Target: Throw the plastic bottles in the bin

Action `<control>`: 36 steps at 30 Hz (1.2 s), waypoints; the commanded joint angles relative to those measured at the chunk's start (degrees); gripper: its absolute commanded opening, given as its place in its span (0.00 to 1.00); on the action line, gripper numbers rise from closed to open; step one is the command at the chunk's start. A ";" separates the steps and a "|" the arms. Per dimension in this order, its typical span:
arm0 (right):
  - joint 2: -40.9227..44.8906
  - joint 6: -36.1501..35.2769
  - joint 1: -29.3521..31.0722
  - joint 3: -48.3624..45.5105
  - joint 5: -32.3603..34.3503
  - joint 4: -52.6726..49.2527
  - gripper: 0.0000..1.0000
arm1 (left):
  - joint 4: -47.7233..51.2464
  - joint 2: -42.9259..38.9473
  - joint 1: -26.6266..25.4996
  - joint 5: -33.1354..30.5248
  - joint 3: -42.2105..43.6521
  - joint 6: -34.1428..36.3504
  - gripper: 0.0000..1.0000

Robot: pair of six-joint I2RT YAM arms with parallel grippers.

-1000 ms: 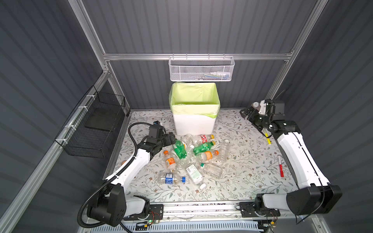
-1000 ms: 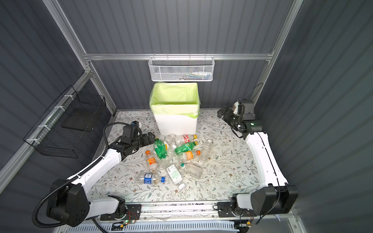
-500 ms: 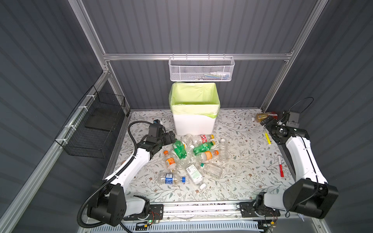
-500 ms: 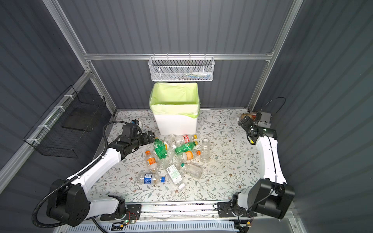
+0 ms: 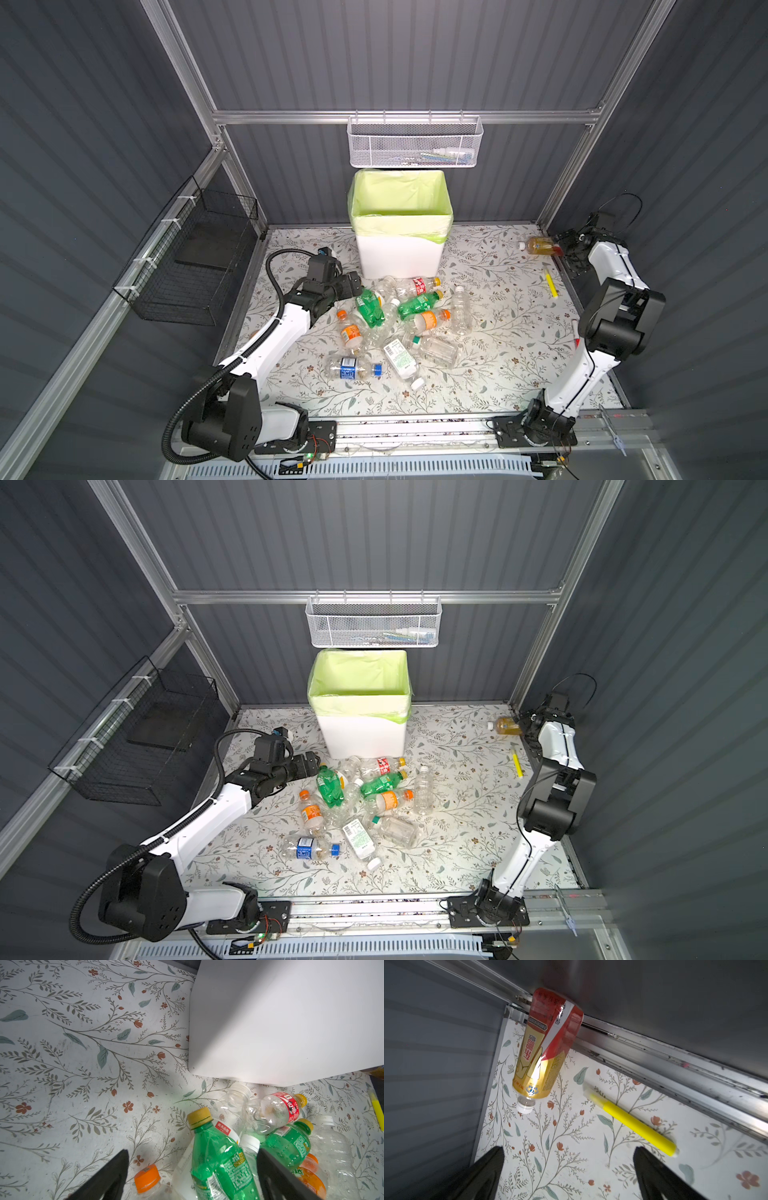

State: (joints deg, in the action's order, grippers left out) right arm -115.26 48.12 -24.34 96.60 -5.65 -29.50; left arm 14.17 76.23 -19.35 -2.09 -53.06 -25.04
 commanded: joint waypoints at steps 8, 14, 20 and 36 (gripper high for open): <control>-11.58 9.03 -1.24 7.01 -4.69 12.31 0.99 | 1.79 2.08 0.00 -0.37 -2.36 1.66 0.96; -17.73 9.36 -1.23 14.56 -3.83 10.66 0.99 | 2.52 2.99 -0.04 -1.07 -3.20 1.22 0.96; -22.65 9.93 -1.13 21.62 -3.29 6.22 0.99 | 2.52 5.43 -0.02 -0.81 -4.13 0.52 0.96; -34.57 10.94 -1.24 38.22 -1.99 -5.35 0.98 | 4.97 9.72 0.02 0.13 -7.49 1.66 0.96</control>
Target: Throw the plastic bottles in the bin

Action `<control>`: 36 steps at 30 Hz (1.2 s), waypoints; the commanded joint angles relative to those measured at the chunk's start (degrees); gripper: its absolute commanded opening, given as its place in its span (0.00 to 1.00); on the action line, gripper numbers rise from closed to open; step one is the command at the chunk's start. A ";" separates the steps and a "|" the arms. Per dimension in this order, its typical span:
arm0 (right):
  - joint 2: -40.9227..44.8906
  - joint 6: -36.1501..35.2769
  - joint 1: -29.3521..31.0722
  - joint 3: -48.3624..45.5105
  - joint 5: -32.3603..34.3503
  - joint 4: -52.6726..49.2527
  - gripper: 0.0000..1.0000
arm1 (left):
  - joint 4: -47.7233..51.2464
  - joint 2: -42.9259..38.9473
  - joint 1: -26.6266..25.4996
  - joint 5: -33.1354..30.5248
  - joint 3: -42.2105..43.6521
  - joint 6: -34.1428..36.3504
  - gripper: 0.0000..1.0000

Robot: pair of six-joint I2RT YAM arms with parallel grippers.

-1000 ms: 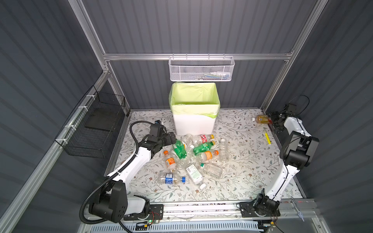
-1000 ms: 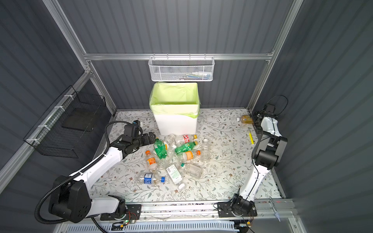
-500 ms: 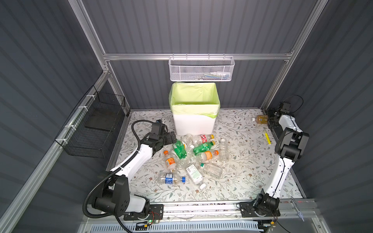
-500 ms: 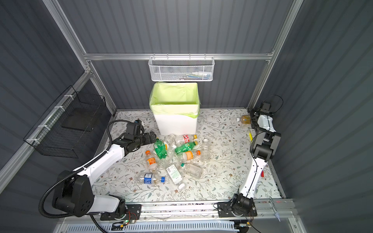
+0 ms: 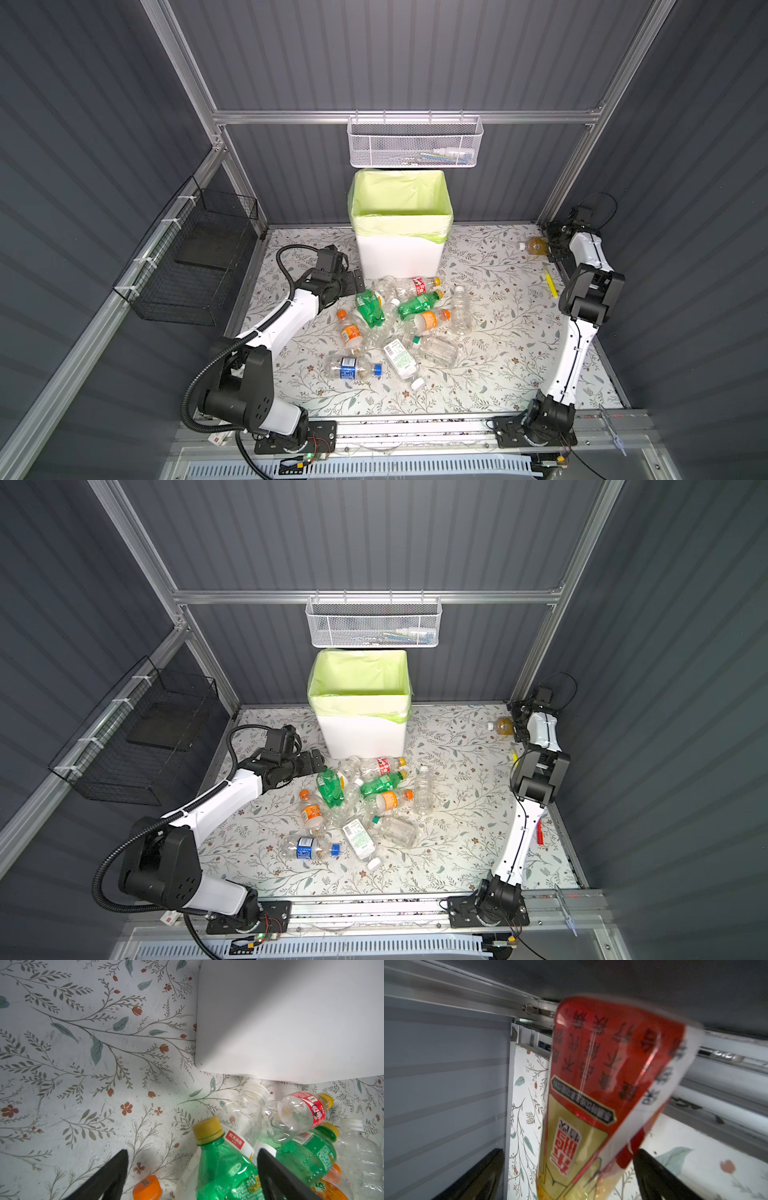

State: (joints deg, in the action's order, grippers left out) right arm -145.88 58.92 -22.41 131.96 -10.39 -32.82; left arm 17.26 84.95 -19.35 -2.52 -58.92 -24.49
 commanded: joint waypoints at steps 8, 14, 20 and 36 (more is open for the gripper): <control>-4.73 -0.47 -3.41 2.68 3.60 -4.22 0.87 | 2.47 1.97 0.08 1.81 -2.51 1.72 0.97; -4.99 -2.11 -3.77 2.36 3.79 -6.94 0.82 | 2.43 1.72 0.10 2.60 -1.73 1.90 0.96; -3.95 -4.67 -3.87 1.34 3.71 -8.89 0.76 | 2.27 0.44 0.02 2.97 -0.81 1.99 0.96; 12.92 -13.97 -3.28 -19.88 0.07 3.88 0.54 | 1.37 -3.45 0.02 2.70 1.92 2.32 0.95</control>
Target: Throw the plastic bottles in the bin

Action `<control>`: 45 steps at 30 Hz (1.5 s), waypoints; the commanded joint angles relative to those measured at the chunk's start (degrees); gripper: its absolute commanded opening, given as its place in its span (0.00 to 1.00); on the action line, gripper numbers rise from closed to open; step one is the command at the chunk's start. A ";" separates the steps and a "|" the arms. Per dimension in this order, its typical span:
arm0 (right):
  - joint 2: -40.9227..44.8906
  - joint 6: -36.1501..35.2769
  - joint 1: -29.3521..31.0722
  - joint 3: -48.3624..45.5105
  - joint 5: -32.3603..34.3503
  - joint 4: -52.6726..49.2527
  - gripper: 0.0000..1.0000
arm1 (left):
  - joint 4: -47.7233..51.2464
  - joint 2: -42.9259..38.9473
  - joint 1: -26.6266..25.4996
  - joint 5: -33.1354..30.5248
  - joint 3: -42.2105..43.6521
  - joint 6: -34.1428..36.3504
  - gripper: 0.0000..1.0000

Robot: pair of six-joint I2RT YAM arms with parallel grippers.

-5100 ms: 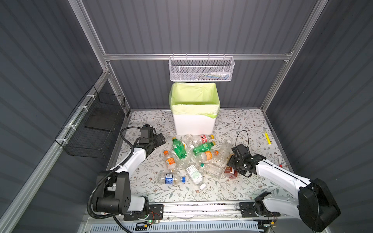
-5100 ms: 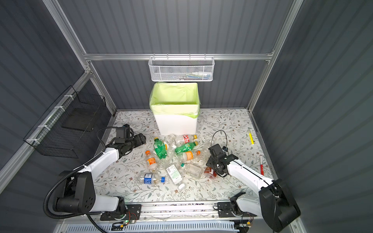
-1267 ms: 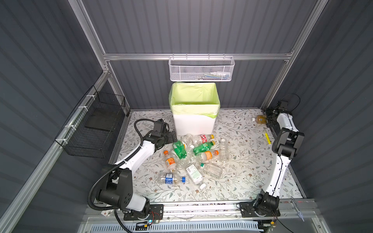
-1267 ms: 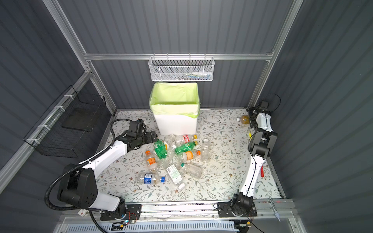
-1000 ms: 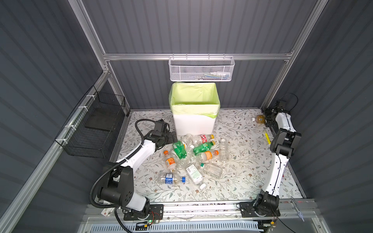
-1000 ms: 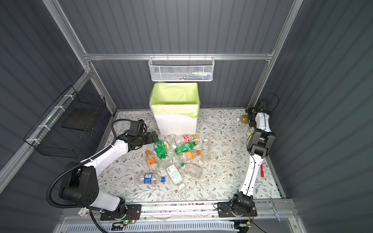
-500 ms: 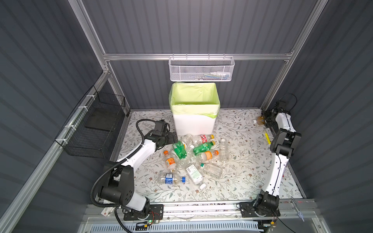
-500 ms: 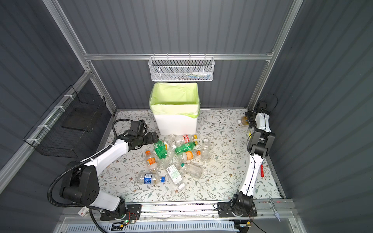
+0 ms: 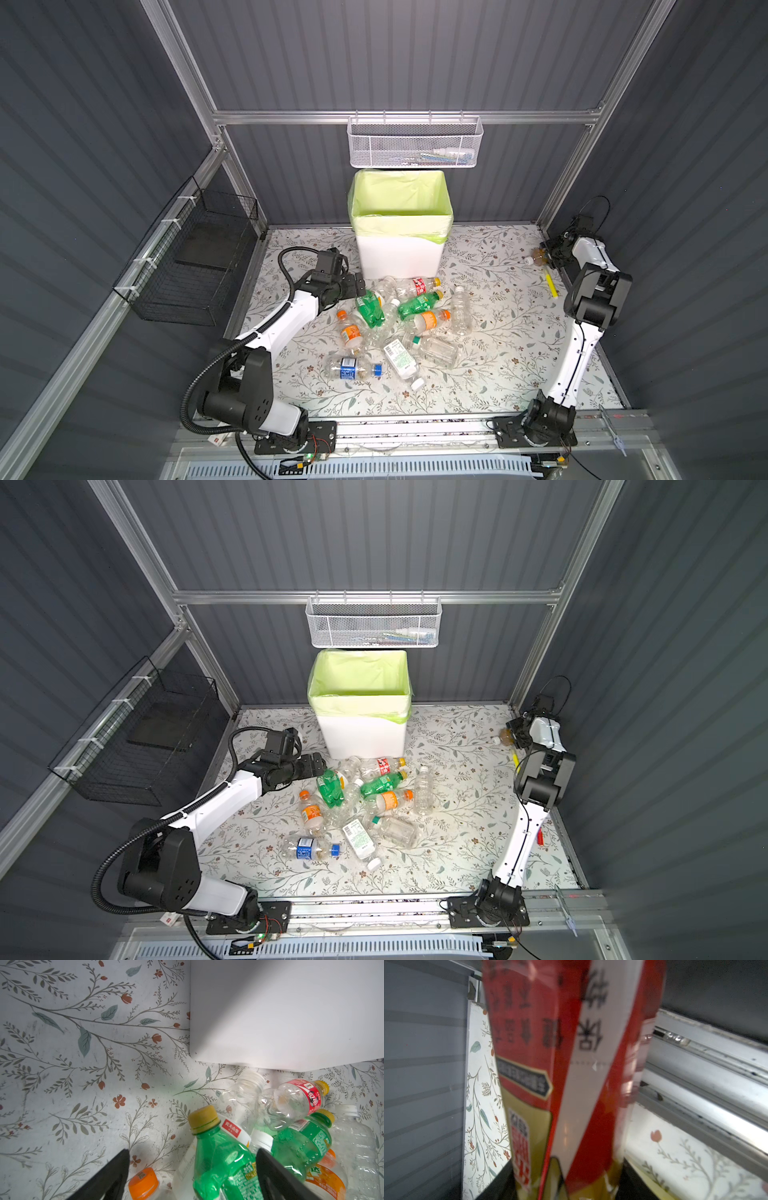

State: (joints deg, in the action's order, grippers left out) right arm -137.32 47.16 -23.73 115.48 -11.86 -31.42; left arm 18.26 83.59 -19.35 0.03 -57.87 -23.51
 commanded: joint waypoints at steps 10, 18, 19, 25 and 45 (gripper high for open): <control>25.21 -11.59 2.48 -18.83 -0.11 5.13 0.54 | -1.97 -2.90 0.08 1.53 2.03 1.61 0.95; 51.65 -11.78 6.56 -51.67 0.18 8.85 0.54 | -2.97 -4.17 0.29 3.28 3.53 2.59 0.96; 54.46 -11.01 7.33 -55.80 0.09 8.80 0.53 | -3.21 -4.22 0.35 3.60 3.78 2.55 0.96; 71.45 -9.80 12.98 -75.38 2.39 4.95 0.53 | -5.21 -5.21 0.41 4.77 6.06 2.34 0.96; 43.22 -14.04 39.93 7.60 2.08 -11.08 0.99 | -9.37 -13.63 0.37 6.43 15.96 -4.06 0.95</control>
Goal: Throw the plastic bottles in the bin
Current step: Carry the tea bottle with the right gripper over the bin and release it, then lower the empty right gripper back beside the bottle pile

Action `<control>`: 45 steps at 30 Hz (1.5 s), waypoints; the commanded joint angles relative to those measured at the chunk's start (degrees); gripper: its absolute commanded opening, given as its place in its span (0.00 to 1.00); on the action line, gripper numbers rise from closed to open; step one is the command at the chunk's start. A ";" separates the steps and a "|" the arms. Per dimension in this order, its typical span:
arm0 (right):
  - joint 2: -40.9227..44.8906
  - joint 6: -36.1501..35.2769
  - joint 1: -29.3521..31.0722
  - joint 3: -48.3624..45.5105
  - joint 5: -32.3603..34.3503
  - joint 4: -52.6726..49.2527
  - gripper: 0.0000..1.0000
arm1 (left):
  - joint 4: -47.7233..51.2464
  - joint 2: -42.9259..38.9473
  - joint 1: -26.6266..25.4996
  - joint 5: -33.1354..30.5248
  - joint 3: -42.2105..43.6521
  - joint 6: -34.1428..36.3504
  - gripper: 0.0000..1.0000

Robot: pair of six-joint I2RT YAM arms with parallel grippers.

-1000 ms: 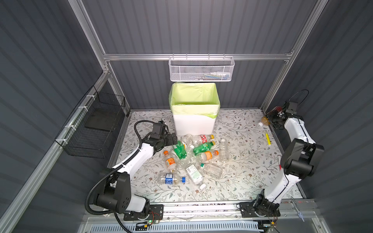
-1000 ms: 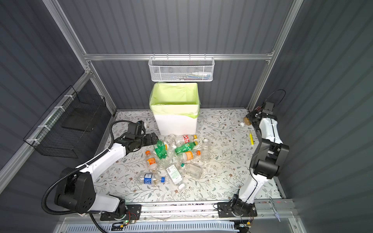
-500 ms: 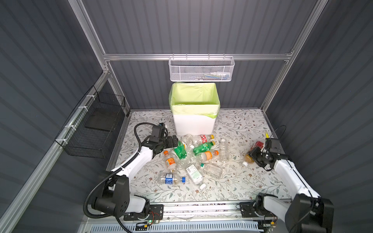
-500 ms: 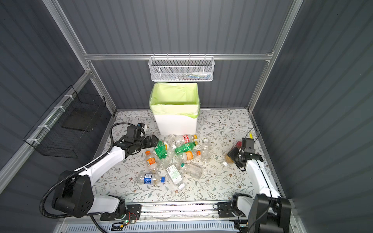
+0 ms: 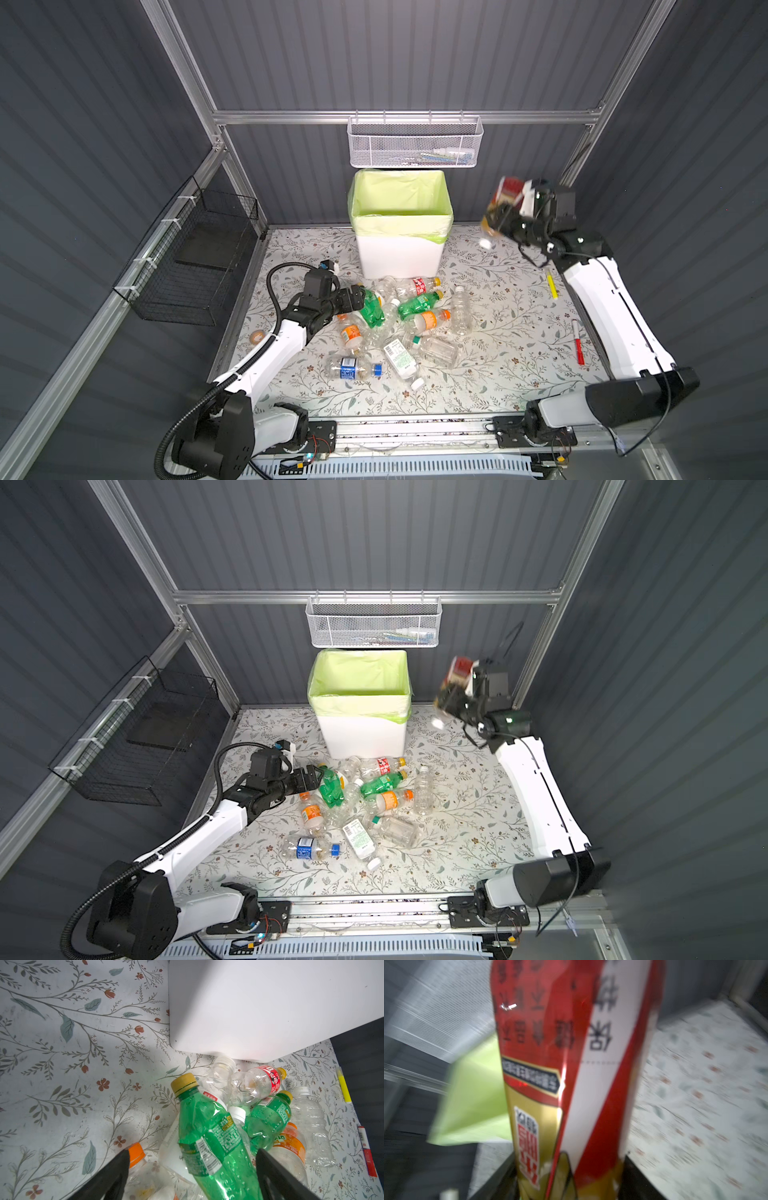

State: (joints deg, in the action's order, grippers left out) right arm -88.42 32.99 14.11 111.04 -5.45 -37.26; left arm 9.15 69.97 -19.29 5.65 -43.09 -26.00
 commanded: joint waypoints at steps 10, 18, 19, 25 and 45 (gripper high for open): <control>-5.26 -0.24 -2.95 5.76 -5.95 -5.37 0.99 | 1.75 0.52 0.22 0.39 -0.13 -0.06 0.95; 12.60 2.51 -12.02 -28.70 -4.35 4.93 0.99 | 1.19 4.16 0.22 3.04 -3.65 -1.45 0.95; 13.91 1.37 -12.36 -32.31 -2.73 4.38 0.99 | 1.21 4.65 0.22 3.39 -3.73 -1.76 0.95; 17.19 -3.71 -12.84 -48.24 3.26 2.66 0.99 | 1.16 8.67 0.05 5.18 -5.04 -3.81 0.94; 10.58 0.39 -16.26 -52.54 -5.09 11.93 0.99 | -5.05 16.01 -0.31 9.26 -6.39 -7.50 0.69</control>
State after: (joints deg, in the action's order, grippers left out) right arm -77.76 32.16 -1.78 58.92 -9.08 -27.31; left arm 5.67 84.86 -19.38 13.41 -47.97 -33.30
